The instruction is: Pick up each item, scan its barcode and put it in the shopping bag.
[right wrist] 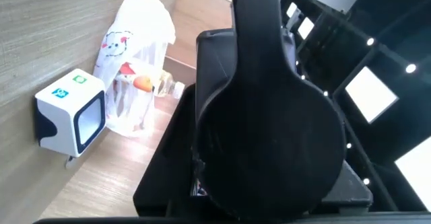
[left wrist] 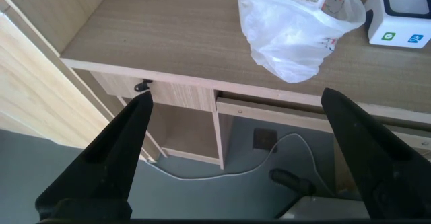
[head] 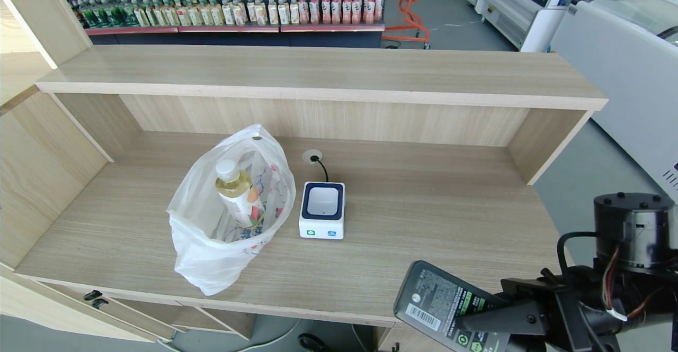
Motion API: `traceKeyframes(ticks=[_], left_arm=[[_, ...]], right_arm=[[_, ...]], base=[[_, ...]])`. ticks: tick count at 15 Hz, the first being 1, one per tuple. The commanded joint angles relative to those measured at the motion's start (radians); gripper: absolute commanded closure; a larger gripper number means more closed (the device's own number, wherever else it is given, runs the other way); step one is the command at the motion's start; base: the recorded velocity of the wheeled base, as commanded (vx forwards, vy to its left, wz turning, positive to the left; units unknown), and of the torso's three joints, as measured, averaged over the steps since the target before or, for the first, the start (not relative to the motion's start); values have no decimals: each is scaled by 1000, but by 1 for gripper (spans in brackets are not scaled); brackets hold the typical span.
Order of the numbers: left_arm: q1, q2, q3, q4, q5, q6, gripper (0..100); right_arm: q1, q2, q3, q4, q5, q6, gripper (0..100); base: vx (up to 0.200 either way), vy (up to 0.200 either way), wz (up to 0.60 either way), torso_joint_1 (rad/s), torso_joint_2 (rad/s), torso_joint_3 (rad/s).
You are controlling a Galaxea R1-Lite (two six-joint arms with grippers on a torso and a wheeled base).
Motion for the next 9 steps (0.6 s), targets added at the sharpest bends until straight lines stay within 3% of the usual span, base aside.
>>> traceKeyframes(ticks=[1, 9], left_arm=[[0, 0, 0, 0, 1, 0, 0], [0, 0, 0, 0, 1, 0, 0]], right_arm=[[0, 4, -14, -2, 0, 0, 100], [2, 24, -94, -3, 13, 1, 100]], base=[[0, 0, 0, 0, 0, 0], [0, 0, 0, 0, 0, 0]])
